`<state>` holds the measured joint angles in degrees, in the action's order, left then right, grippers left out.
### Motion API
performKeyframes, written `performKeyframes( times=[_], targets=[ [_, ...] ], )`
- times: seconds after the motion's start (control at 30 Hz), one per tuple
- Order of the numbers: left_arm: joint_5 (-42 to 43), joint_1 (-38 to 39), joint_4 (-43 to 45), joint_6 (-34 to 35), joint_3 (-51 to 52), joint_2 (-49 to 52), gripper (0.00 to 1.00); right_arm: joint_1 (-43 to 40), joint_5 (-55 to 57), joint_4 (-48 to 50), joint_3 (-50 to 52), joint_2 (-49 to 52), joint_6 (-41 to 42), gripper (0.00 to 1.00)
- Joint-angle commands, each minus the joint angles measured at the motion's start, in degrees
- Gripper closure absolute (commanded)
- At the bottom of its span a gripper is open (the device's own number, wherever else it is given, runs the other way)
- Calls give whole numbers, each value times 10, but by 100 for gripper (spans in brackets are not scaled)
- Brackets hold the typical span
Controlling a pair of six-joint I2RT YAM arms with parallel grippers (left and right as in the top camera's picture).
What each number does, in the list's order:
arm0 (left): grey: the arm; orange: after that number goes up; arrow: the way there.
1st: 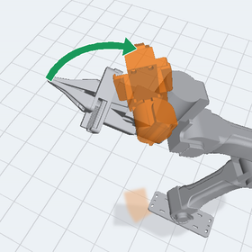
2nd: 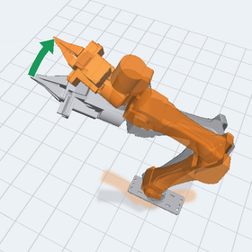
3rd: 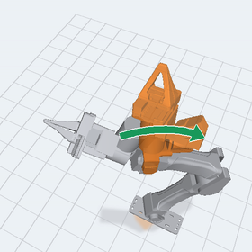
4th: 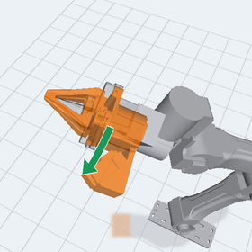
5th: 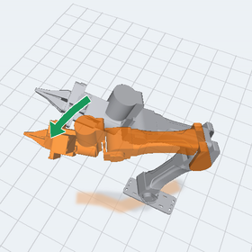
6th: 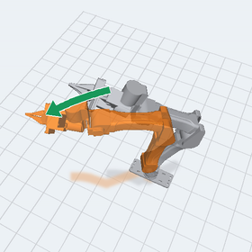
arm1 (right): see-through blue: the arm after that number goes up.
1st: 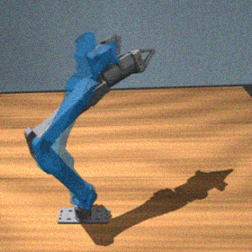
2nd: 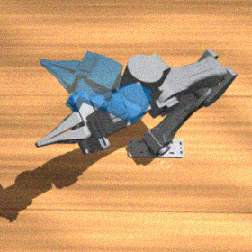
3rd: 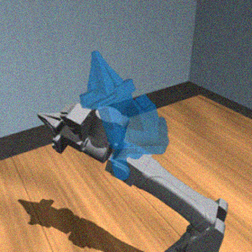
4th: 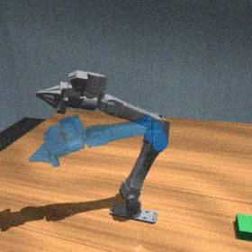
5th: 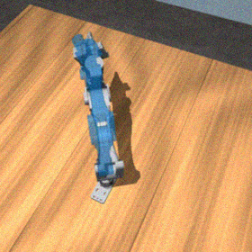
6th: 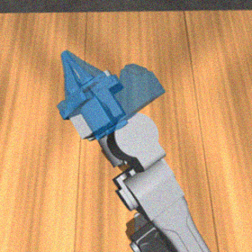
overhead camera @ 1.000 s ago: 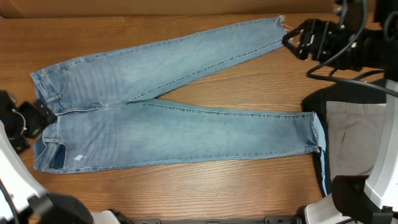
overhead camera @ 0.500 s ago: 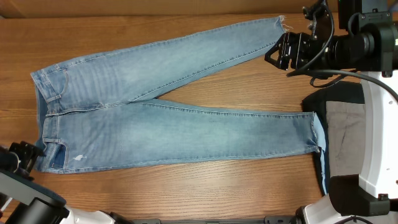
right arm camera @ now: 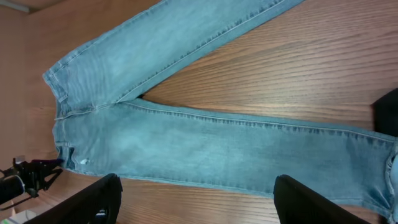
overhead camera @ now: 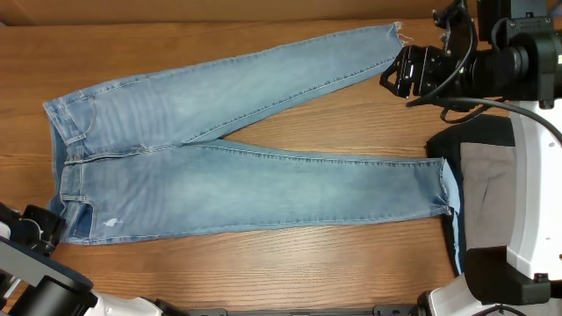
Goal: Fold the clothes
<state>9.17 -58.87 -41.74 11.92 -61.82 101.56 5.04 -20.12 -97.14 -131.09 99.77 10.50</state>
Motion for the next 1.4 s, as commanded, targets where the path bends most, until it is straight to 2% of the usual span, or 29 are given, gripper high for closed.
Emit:
performKeyframes(
  times=[0.0,0.13,0.27,0.33,0.37,0.53,0.67,0.9,0.97,1.13,1.37],
  targets=[
    [-41,2,3,8,7,7,59,4,11,1,3,0,2,18],
    [-52,2,5,16,7,26,58,4,17,2,3,0,2,18],
    [-51,2,16,17,7,61,48,4,17,1,3,0,2,17],
    [-51,2,19,17,7,77,49,4,17,1,3,0,2,17],
    [-49,2,19,17,7,81,53,4,17,2,3,0,2,17],
    [-47,-1,15,18,6,83,96,4,35,1,3,0,2,17],
    [-47,-7,-5,25,-6,70,96,4,80,4,3,0,34,16],
    [-56,-44,-73,44,-68,21,96,0,194,17,6,26,109,4],
    [-72,-60,-92,44,-90,8,96,-7,196,19,19,39,121,4],
    [-76,-103,-124,63,-130,-5,96,-37,196,35,99,62,123,11],
    [-30,-139,-113,63,-141,-5,96,-99,189,104,275,66,123,12]
  ],
)
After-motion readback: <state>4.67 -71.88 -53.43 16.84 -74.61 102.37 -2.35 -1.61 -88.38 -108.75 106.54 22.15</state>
